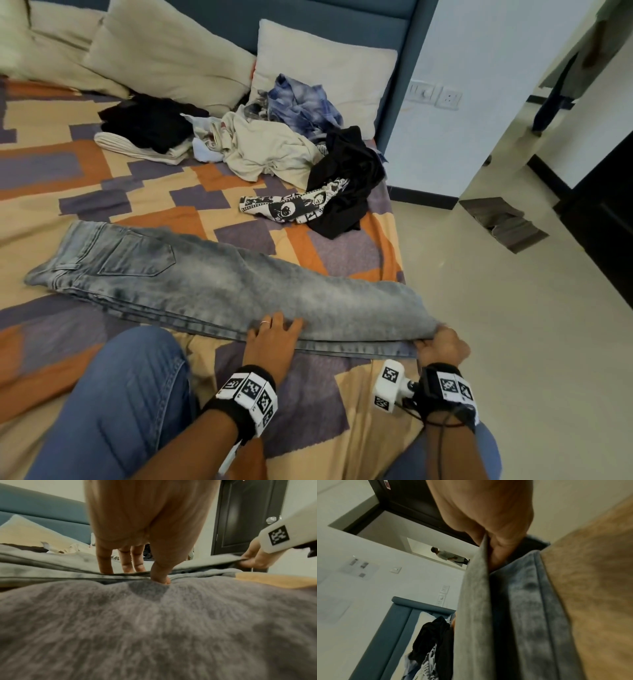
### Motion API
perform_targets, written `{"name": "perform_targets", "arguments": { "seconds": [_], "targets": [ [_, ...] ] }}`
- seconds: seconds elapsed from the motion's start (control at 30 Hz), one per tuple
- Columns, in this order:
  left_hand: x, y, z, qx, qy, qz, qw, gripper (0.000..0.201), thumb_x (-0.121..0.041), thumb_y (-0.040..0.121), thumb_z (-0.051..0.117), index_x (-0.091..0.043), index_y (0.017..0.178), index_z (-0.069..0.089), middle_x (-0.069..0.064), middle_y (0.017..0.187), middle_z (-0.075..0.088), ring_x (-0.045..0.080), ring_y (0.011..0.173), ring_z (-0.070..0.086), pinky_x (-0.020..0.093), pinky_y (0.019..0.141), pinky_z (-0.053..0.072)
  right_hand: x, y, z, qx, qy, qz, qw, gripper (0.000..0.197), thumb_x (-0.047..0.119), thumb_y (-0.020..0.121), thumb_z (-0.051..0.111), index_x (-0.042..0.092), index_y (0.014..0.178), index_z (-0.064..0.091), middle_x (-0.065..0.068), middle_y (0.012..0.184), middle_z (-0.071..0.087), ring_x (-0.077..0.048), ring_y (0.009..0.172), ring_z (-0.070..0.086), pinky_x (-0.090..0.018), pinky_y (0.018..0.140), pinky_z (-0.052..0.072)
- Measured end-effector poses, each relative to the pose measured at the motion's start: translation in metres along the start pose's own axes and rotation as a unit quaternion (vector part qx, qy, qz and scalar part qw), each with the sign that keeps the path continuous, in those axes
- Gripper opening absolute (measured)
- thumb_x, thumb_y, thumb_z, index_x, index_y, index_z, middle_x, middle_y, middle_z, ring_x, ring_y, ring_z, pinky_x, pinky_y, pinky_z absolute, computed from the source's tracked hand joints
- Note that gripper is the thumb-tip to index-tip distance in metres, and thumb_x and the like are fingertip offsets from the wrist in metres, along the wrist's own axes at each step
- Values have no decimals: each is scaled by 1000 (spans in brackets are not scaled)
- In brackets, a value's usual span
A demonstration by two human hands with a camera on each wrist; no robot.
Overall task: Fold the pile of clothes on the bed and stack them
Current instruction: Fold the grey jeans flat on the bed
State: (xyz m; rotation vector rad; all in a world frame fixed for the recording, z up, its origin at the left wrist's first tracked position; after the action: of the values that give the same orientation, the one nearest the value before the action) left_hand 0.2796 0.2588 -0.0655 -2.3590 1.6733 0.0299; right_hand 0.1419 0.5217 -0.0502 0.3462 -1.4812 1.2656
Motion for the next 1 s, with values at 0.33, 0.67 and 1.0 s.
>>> {"name": "perform_targets", "arguments": {
  "seconds": [0.33, 0.67, 1.0],
  "targets": [
    [16, 18, -23, 17, -128, -33, 991, 23, -33, 80, 74, -37, 101, 65, -9, 112, 63, 19, 116, 53, 40, 101, 38, -3, 7, -11, -24, 137, 36, 990, 32, -5, 95, 43, -14, 125, 48, -31, 123, 53, -34, 96, 55, -46, 88, 56],
    [33, 30, -30, 20, -307, -49, 950, 32, -9, 69, 85, -28, 54, 64, -16, 61, 64, 5, 64, 63, 22, 74, 55, 7, 10, -14, 13, 32, 94, 995, 19, 1, 100, 44, -1, 116, 53, -20, 118, 54, -34, 103, 56, -44, 96, 48],
    [5, 6, -35, 66, -105, -3, 992, 54, -37, 72, 81, -42, 118, 55, -3, 132, 41, 25, 129, 36, 50, 105, 36, -25, 0, -46, -72, -80, 45, 993, 27, 13, 89, 57, -1, 111, 62, -15, 94, 57, -28, 75, 51, -33, 59, 42]
  ]
}}
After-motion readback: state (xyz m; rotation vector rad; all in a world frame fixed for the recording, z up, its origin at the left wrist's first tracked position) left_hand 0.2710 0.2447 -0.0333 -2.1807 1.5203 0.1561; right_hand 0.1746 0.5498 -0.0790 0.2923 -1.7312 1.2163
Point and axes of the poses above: each hand's wrist, its own y-axis towards the middle knuckle, its own z-axis out of the palm, x = y × z, the point moved 4 cm from there along y, towards the middle knuckle
